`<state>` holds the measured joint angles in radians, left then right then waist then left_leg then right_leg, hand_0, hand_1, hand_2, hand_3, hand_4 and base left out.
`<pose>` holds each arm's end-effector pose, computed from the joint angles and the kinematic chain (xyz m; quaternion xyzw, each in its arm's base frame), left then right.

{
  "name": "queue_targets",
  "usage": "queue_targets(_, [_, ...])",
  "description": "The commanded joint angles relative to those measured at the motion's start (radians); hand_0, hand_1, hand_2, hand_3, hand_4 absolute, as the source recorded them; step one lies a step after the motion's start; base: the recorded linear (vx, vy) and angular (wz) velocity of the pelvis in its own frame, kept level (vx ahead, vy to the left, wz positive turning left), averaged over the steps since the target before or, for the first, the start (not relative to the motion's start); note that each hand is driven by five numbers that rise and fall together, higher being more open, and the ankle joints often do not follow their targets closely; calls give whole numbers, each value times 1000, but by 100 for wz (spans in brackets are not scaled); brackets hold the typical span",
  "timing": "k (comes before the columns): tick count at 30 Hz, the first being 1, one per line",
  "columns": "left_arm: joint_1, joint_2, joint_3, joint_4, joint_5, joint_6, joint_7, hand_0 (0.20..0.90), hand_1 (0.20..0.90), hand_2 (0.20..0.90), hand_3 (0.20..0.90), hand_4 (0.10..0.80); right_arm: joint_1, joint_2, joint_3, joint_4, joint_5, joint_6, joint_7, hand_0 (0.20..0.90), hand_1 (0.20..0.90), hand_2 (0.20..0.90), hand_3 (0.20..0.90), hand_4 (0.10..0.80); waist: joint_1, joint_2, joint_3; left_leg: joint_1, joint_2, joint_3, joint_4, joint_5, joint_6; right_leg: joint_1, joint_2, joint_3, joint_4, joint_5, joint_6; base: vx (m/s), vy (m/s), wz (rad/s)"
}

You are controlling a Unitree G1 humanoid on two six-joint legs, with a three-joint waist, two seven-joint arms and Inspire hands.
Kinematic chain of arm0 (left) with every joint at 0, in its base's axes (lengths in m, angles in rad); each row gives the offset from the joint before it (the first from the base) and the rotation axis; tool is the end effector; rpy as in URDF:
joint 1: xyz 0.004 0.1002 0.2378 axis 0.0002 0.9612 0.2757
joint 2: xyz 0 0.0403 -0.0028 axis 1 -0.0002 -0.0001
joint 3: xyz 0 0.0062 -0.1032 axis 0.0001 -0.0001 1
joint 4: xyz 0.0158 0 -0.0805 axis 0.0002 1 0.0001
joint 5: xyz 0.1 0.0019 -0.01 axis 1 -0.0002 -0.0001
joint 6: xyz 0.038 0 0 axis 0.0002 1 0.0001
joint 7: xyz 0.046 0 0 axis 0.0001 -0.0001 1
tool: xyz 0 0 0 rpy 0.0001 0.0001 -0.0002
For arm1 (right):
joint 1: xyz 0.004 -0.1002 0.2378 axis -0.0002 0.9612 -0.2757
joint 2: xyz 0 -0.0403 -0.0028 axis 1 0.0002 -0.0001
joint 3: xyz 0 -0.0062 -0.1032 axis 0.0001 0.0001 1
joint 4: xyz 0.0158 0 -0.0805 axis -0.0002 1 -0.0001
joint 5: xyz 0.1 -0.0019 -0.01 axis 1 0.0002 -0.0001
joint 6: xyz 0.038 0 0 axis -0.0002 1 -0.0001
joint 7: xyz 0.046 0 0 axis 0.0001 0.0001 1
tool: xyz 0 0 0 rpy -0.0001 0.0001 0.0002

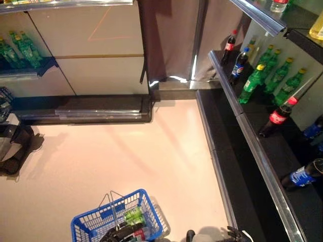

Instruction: Pick up the drink and place into the basket.

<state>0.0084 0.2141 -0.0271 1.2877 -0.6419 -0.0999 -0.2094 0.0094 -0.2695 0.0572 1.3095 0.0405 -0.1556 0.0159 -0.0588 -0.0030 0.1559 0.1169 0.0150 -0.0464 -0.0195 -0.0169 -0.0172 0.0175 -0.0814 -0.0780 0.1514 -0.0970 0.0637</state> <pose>0.0620 0.2266 -0.1172 -0.2020 0.4955 0.1628 0.8289 0.0609 -0.2417 -0.1128 -0.1085 0.5468 -0.0569 0.8282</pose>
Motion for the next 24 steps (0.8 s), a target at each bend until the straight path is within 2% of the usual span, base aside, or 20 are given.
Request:
queue_targets(1, [-104, 15, 31, -67, 16, -136, -112, 300, 300, 300, 200, 100, -25, -9, -3, 19, 52, -36, -26, 900, 900, 900, 900, 800, 7, -15, -39, 51, -87, 44, 127, -126, 49, -115, 25, 16, -120, 239, 6, 183, -148, 14])
queue_targets(2, [-106, 11, 29, -75, 11, -136, -112, 300, 300, 300, 200, 100, -28, -12, -1, 12, 51, -34, -24, 900, 900, 900, 900, 800, 8, -14, -44, 45, -81, 39, 171, -116, 36, -102, 29, 8, -120, 225, -7, 151, -150, 12])
queue_targets(4, [-112, 5, 30, -88, -9, -135, -120, 300, 300, 300, 200, 100, -27, -21, 6, 1, 31, -34, -19, 900, 900, 900, 900, 800, 13, -15, -48, 6, -73, 32, 305, -48, 0, -79, 26, -16, -127, 207, -26, 113, -146, 22])
queue_targets(5, [-114, 3, 30, -104, -15, -128, -122, 300, 300, 300, 200, 100, -27, -26, 10, -5, 34, -30, -26, 900, 900, 900, 900, 800, 19, -14, -43, -35, -65, 47, 365, -10, -18, -59, 22, -34, -135, 202, -33, 83, -120, 36])
queue_targets(6, [-116, 0, 28, -117, -18, -123, -124, 300, 300, 300, 200, 100, -28, -31, 10, -6, 45, -28, -31, 900, 900, 900, 900, 800, 25, -18, -37, -71, -50, 84, 395, 0, -23, -40, 13, -47, -144, 195, -37, 128, -123, 40])
queue_targets(7, [-118, -3, 24, -128, -18, -123, -121, 300, 300, 300, 200, 100, -30, -35, 7, -3, 51, -28, -34, 900, 900, 900, 900, 800, 29, -19, -31, -99, -31, 118, 380, 2, -24, -22, 9, -56, -154, 187, -38, 107, -79, 28])
queue_targets(10, [-125, -4, 25, -137, -30, -118, -106, 300, 300, 300, 200, 100, -47, -42, 6, 1, 33, -21, -32, 900, 900, 900, 900, 800, 38, -11, -20, -107, -28, 164, 267, -20, -16, 13, 11, -56, -174, 171, -25, 145, 6, 5])
queue_targets(11, [-127, -3, 30, -138, -38, -115, -95, 300, 300, 300, 200, 100, -53, -46, 11, 4, 32, -15, -32, 900, 900, 900, 900, 800, 41, 3, -20, -112, -19, 175, 157, 3, -23, 28, 25, -51, -181, 161, -22, 201, 56, 0])
queue_targets(12, [-129, 0, 39, -133, -43, -113, -94, 300, 300, 300, 200, 100, -56, -49, 14, 9, 30, -12, -32, 900, 900, 900, 900, 800, 44, 6, -18, -113, -18, 175, 114, 11, -25, 40, 28, -37, -186, 153, -21, 239, 60, 4])
queue_targets(13, [-131, 3, 42, -126, -49, -114, -93, 300, 300, 300, 200, 100, -57, -52, 17, 13, 28, -6, -33, 900, 900, 900, 900, 800, 49, 15, -16, -124, -5, 169, 52, 50, -39, 55, 38, -30, -187, 141, -21, 314, 69, 6])
queue_targets(14, [-125, 4, 44, -127, -49, -113, -84, 300, 300, 300, 200, 100, -53, -55, 20, 15, 25, 3, -36, 900, 900, 900, 900, 800, 60, 24, -13, -156, 22, 160, -5, 119, -61, 84, 51, -12, -193, 124, -27, 247, 54, 3])
queue_targets(15, [-125, 4, 44, -127, -49, -113, -84, 300, 300, 300, 200, 100, -52, -55, 20, 15, 25, 3, -36, 900, 900, 900, 900, 800, 60, 24, -12, -152, 21, 160, -9, 121, -61, 86, 51, -11, -194, 124, -27, 267, 63, -3])
queue_targets(17, [-113, 4, 48, -129, -50, -115, -82, 300, 300, 300, 200, 100, -46, -61, 20, 20, 22, 2, -30, 900, 900, 900, 900, 800, 74, 27, -5, -201, 51, 147, -33, 190, -83, 118, 63, 13, -197, 105, -38, 249, 63, -19])
queue_targets(19, [-105, 3, 57, -132, -54, -117, -80, 300, 300, 300, 200, 100, -41, -62, 21, 21, 11, -1, -27, 900, 900, 900, 900, 800, 81, 28, 2, -234, 63, 128, -32, 228, -89, 134, 74, 40, -190, 91, -47, 300, 100, -57])
queue_targets(21, [-96, 7, 67, -122, -59, -123, -92, 300, 300, 300, 200, 100, -34, -68, 23, 29, 0, -4, -26, 900, 900, 900, 900, 800, 86, 30, 6, -258, 68, 99, -22, 243, -89, 148, 85, 73, -180, 72, -56, 373, 153, -70])
queue_targets(22, [-91, 12, 77, -108, -71, -127, -99, 300, 300, 300, 200, 100, -31, -75, 25, 43, -18, -7, -22, 900, 900, 900, 900, 800, 91, 31, 7, -265, 57, 60, -7, 235, -81, 156, 95, 108, -162, 54, -63, 339, 156, -39])
queue_targets(24, [-87, 15, 87, -101, -79, -129, -102, 300, 300, 300, 200, 100, -28, -79, 24, 56, -32, -8, -13, 900, 900, 900, 900, 800, 97, 27, 7, -261, 43, 39, 4, 220, -73, 168, 95, 124, -144, 41, -61, 341, 157, -25])
